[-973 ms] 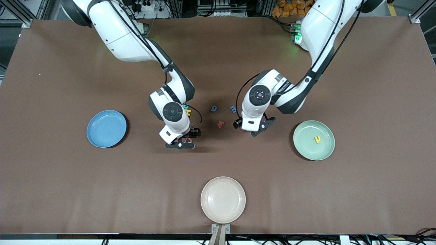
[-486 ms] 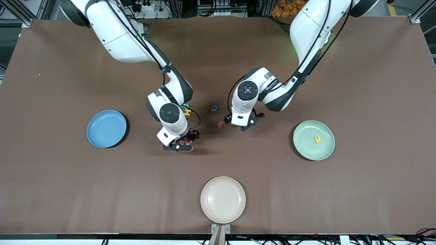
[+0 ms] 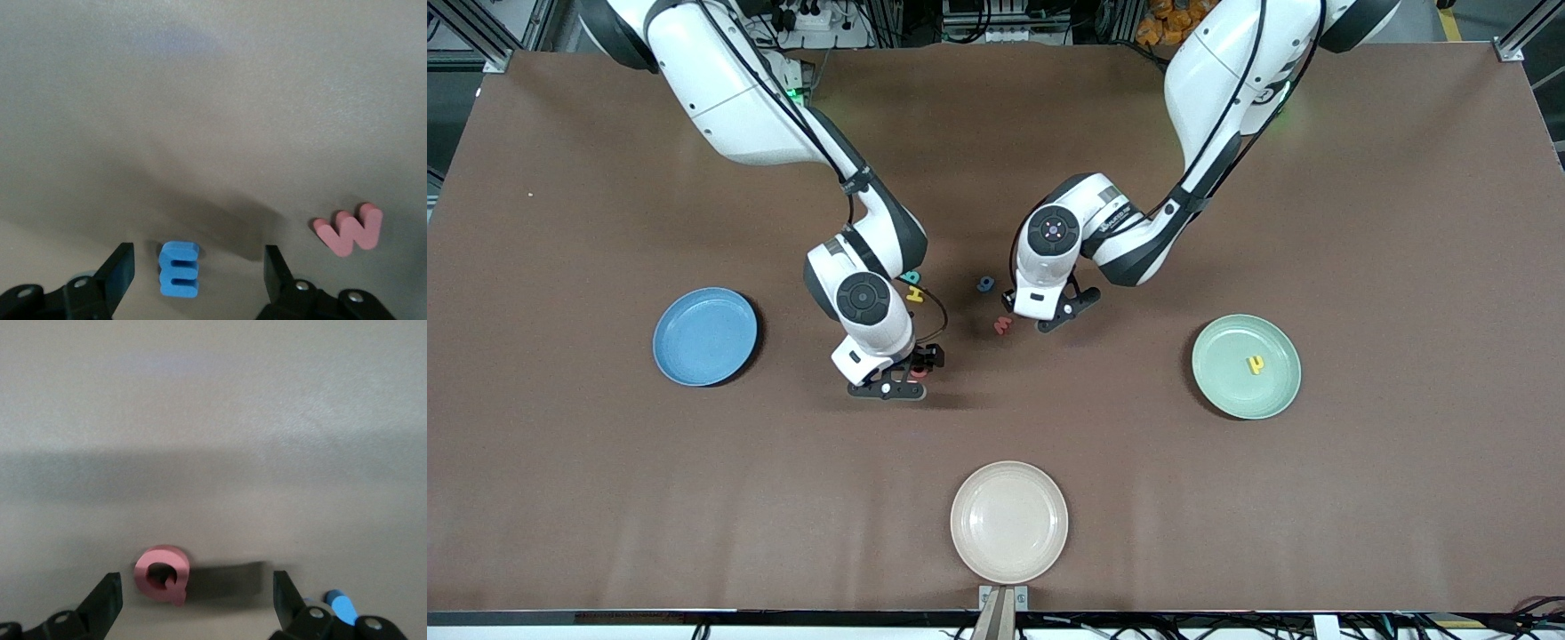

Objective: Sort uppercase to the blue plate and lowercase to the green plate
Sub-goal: 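Grasp the pink Q with the right gripper while the left gripper grasps the blue E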

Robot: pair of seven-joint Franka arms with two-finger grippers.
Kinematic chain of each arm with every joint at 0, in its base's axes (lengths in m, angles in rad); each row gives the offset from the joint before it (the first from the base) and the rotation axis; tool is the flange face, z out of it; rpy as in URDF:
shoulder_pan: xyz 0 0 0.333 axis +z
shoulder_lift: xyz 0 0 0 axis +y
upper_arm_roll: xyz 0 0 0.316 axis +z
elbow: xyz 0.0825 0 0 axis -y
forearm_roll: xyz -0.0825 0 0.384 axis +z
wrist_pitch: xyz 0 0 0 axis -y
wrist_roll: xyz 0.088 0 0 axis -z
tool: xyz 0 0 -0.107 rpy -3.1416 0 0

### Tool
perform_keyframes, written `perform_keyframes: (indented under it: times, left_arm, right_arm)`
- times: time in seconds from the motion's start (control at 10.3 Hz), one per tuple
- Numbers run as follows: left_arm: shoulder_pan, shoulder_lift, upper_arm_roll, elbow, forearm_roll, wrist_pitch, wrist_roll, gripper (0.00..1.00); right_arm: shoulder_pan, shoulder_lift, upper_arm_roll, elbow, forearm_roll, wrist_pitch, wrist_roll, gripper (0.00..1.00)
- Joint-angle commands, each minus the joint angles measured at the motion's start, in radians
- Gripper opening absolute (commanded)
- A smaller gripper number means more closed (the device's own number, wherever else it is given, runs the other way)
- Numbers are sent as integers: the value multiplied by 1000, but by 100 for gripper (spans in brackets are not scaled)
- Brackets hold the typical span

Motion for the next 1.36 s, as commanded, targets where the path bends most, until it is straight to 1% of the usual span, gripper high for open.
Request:
perform_keyframes:
  times: [0.0,0.1,0.19,0.29,0.39,0.49,0.58,0.78,0.88,0.97,1.07,1.17,1.26]
  left_arm:
    - [-19,1,5,-14,32,16,-31,73]
    - [-19,1,5,-24,33,18,-31,68]
    - [-19,1,5,-25,33,22,-31,61]
    - [-20,1,5,-25,33,31,-31,48]
    - [-25,1,6,-25,33,31,-31,28]
    - [-22,1,6,-25,33,31,-30,4]
    - [-11,1,6,-22,33,31,-27,0]
    - [3,-11,20,-15,33,30,-15,0]
    - [24,-46,25,-13,33,18,-12,0]
    - [64,-83,25,-11,33,7,7,0]
    - [116,-118,25,-10,35,-34,58,0]
    - [170,-149,25,-5,34,-56,147,0]
    - [222,-165,25,11,33,-58,207,0]
  right_arm:
    - [1,18,11,7,13,14,-5,100]
    - [6,19,11,8,14,18,-3,100]
    - [15,27,11,21,14,18,-1,100]
    - [20,34,9,33,16,18,0,100]
    - [23,36,9,39,16,18,0,100]
    - [23,36,8,41,16,18,0,100]
    - [23,36,6,41,16,18,0,100]
    - [21,36,6,44,16,20,3,100]
    - [21,41,5,44,16,35,5,100]
    - [21,48,3,42,16,54,5,91]
    - [21,50,3,42,16,60,5,81]
    - [23,50,3,42,16,60,5,62]
    - [21,50,3,42,14,60,3,41]
